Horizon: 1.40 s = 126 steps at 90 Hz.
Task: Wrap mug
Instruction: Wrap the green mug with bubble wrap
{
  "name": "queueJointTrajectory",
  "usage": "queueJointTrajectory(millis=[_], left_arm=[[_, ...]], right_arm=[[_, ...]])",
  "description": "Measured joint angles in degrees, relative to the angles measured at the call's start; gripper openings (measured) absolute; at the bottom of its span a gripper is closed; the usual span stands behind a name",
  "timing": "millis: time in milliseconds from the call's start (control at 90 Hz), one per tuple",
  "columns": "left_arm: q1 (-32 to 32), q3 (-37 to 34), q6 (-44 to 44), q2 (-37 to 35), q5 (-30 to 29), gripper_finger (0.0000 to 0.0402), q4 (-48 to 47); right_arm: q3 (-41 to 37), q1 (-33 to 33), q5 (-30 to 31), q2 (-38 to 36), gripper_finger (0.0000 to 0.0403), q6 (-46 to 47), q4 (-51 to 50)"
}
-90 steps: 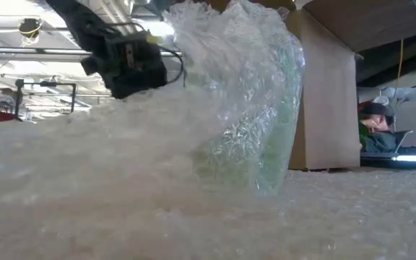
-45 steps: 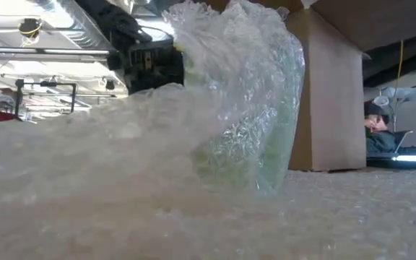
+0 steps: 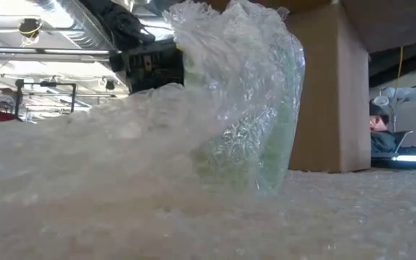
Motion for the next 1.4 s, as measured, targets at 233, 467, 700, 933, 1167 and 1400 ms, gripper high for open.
queueJointTrajectory(millis=[233,467,700,933,1167,1400], left_arm=[[-1.8,0.0,-1.6,4.0,-3.3,0.0125,0.1],[-2.6,0.0,-5.8,6.2,3.9,0.0125,-0.3],[-4.1,0.0,-6.2,6.3,4.0,0.0125,1.1],[-0.4,0.0,-6.1,6.3,3.5,0.0125,1.0],[1.3,0.0,-6.5,6.3,11.6,0.0125,4.9],[-1.4,0.0,-8.0,6.3,14.3,0.0125,6.6]], right_arm=[[0.0,0.0,0.0,0.0,0.0000,0.6,0.1],[0.0,0.0,-1.1,0.0,0.0000,0.6,0.5],[0.0,0.0,-2.0,0.0,0.0000,0.6,0.9],[0.0,0.0,-3.3,0.0,0.0000,0.6,3.1],[0.0,0.0,-4.3,0.0,0.0000,0.6,3.9],[0.0,0.0,-4.3,0.0,0.0000,-0.7,3.9]])
